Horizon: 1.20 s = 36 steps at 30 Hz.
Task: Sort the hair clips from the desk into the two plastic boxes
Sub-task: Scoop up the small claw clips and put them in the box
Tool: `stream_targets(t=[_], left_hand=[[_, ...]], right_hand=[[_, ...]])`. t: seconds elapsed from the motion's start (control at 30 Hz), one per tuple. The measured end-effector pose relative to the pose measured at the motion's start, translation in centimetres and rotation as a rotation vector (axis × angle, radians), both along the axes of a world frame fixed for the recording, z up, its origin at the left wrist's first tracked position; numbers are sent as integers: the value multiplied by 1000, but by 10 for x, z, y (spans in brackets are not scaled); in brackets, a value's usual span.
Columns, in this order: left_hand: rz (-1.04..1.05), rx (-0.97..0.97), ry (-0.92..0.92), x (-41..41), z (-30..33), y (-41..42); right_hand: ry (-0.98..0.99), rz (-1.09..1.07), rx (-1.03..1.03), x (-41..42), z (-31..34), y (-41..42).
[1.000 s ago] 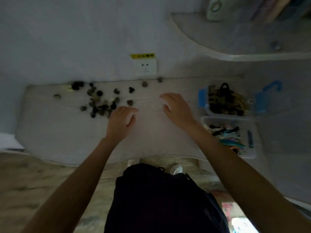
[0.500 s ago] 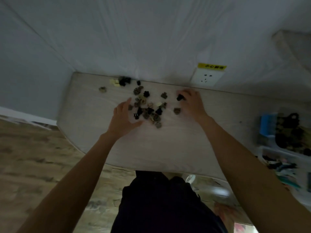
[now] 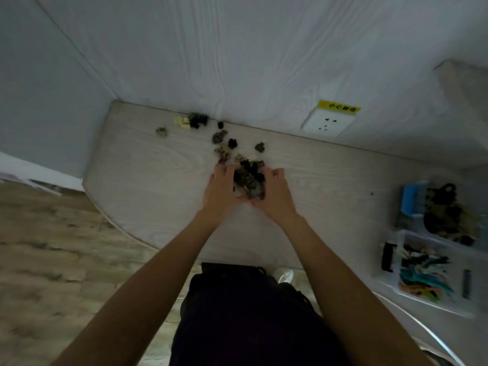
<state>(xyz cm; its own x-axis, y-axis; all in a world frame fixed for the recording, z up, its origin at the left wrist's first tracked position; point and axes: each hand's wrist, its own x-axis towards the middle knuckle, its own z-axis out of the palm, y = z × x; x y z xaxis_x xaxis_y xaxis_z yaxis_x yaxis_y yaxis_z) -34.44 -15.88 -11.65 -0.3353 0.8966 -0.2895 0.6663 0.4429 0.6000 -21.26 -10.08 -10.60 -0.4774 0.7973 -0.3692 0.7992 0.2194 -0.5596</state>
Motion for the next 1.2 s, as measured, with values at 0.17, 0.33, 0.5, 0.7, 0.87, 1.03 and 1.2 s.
stream_targets(t=[0.17,0.33,0.5,0.7,0.87,1.03,1.2], left_hand=[[-29,17,-26,-1,10,4],[7,-18,-165,-4,10,5],[97,-7,-278,-3,1,1],[232,47,-546,7,10,-2],[308,121,-676,23,19,-6],[215,159,-687,49,32,8],[-98,182,-714,109,56,40]], right_hand=[[-19,25,53,-11,0,3],[94,-34,5,-12,1,7],[167,-53,10,-6,-2,3],[216,-70,-14,-4,0,0],[325,-116,-15,6,9,-7],[460,-265,47,42,29,-15],[459,-507,205,112,49,-14]])
